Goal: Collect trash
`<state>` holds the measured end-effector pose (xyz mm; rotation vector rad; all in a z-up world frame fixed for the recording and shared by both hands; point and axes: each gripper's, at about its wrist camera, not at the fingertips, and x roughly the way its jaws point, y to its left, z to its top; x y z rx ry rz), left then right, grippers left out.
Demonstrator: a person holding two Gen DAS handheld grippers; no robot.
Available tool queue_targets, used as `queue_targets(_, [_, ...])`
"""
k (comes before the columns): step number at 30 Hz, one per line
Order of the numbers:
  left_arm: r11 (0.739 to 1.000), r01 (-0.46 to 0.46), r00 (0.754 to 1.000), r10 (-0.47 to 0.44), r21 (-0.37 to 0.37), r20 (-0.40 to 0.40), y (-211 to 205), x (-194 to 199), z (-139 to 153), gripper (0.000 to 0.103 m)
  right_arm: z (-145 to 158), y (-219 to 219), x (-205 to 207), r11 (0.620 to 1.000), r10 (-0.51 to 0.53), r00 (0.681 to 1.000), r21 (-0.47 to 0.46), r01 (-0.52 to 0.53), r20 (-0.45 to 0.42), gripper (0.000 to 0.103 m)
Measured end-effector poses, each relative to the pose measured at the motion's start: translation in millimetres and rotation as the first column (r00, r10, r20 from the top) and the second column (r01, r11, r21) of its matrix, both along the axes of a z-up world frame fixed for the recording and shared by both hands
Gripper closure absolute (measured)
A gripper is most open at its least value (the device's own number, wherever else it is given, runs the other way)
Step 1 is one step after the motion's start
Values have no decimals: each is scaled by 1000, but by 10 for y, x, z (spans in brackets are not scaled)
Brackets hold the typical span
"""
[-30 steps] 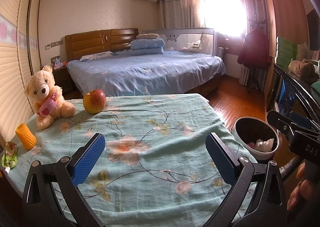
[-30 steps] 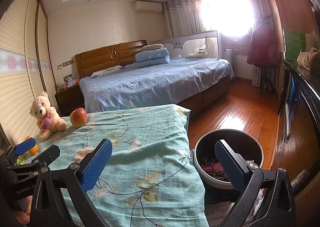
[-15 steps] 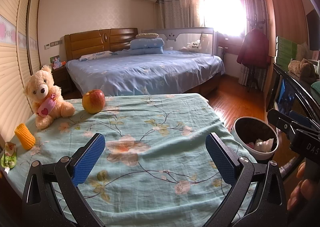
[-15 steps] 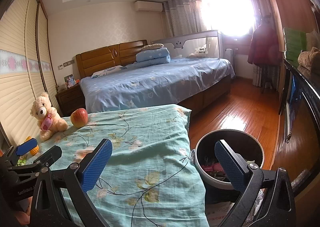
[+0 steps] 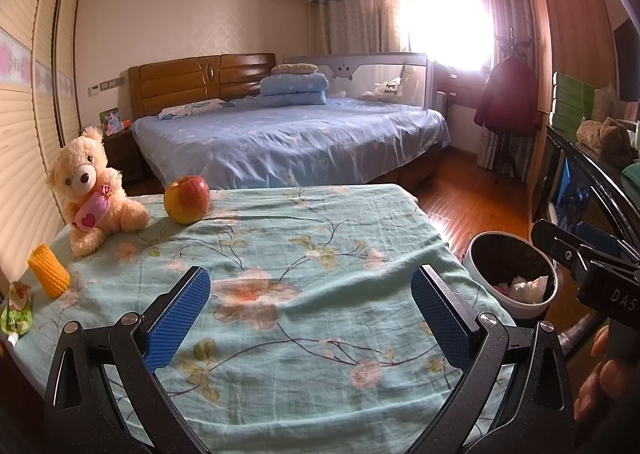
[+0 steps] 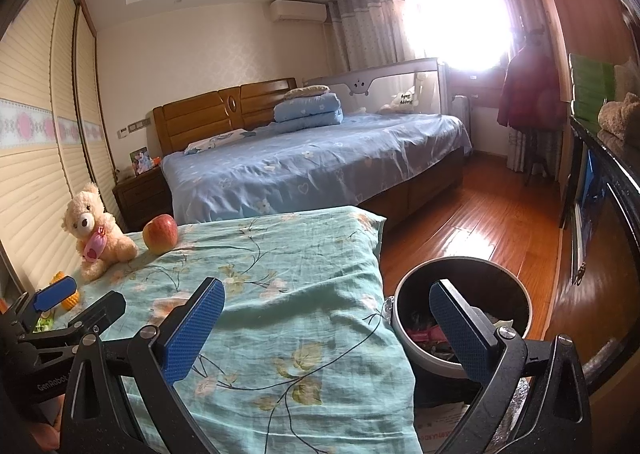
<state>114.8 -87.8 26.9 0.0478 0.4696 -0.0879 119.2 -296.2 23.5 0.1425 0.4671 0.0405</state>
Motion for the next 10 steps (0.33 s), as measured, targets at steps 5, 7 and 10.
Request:
queue_targets(5, [1000, -1, 1000, 1, -4, -14, 35, 29, -35, 0, -20, 28, 22, 1000, 5, 1000, -1, -5, -12, 0])
queue_targets(7, [1000, -4, 1000, 4, -8, -20, 55, 42, -51, 0, -30, 29, 37, 1000, 7, 1000, 1, -7, -17, 0])
queue_targets(10, [1000, -8, 999, 8, -15, -31, 95, 71, -76, 0, -52, 46, 65, 1000, 11, 1000, 2, -11, -27, 0])
